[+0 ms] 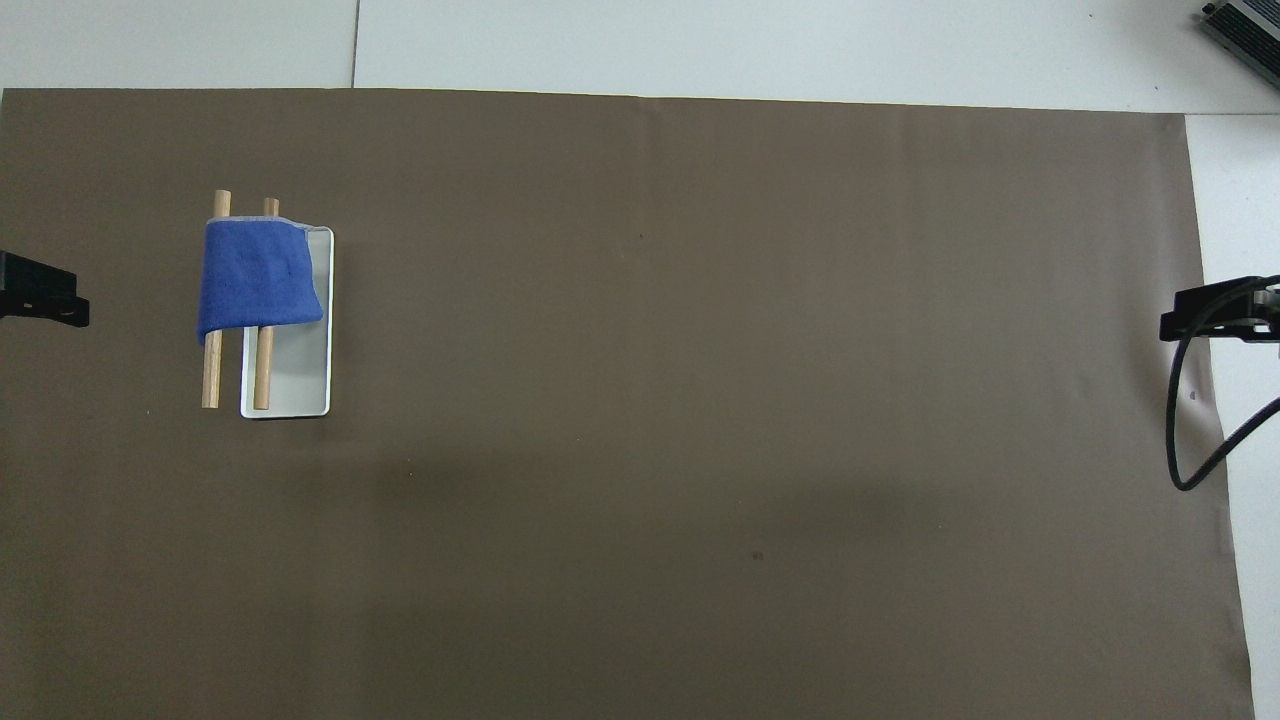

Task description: Right arm passes towel to left arm to hang

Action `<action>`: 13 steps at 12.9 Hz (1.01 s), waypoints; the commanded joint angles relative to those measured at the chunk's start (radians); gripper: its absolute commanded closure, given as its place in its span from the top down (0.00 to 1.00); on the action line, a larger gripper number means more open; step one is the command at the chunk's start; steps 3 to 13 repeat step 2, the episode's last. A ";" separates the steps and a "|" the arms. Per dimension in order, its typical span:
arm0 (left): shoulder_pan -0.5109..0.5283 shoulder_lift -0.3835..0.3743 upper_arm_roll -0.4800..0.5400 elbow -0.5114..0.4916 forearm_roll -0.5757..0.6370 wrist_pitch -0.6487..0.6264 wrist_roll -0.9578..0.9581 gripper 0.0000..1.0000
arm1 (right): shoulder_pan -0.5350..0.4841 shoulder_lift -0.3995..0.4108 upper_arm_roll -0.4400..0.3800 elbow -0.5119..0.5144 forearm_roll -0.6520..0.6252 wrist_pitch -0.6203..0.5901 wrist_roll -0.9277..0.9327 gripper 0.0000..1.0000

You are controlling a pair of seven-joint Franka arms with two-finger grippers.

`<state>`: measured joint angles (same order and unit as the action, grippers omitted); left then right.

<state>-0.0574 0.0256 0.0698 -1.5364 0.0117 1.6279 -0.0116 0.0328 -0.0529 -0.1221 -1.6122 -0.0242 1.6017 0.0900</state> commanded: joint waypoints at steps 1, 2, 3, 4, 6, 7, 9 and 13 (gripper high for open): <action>0.001 -0.009 -0.001 -0.019 0.019 0.027 0.027 1.00 | -0.005 -0.013 0.009 -0.018 -0.011 0.007 -0.006 1.00; 0.001 -0.009 -0.001 -0.022 0.019 0.030 0.033 1.00 | -0.005 -0.013 0.009 -0.018 -0.011 0.007 -0.006 1.00; 0.001 -0.009 -0.001 -0.022 0.019 0.030 0.033 1.00 | -0.005 -0.013 0.009 -0.018 -0.011 0.007 -0.006 1.00; 0.001 -0.009 -0.001 -0.022 0.019 0.030 0.033 1.00 | -0.005 -0.013 0.009 -0.018 -0.011 0.007 -0.006 1.00; 0.001 -0.009 -0.001 -0.022 0.019 0.030 0.033 1.00 | -0.005 -0.013 0.009 -0.018 -0.011 0.007 -0.006 1.00; 0.001 -0.009 -0.001 -0.022 0.019 0.030 0.033 1.00 | -0.005 -0.013 0.009 -0.018 -0.011 0.007 -0.006 1.00; 0.001 -0.009 -0.001 -0.022 0.019 0.030 0.033 1.00 | -0.005 -0.013 0.009 -0.018 -0.011 0.007 -0.006 1.00; 0.001 -0.009 -0.001 -0.022 0.019 0.030 0.033 1.00 | -0.005 -0.013 0.009 -0.018 -0.011 0.007 -0.006 1.00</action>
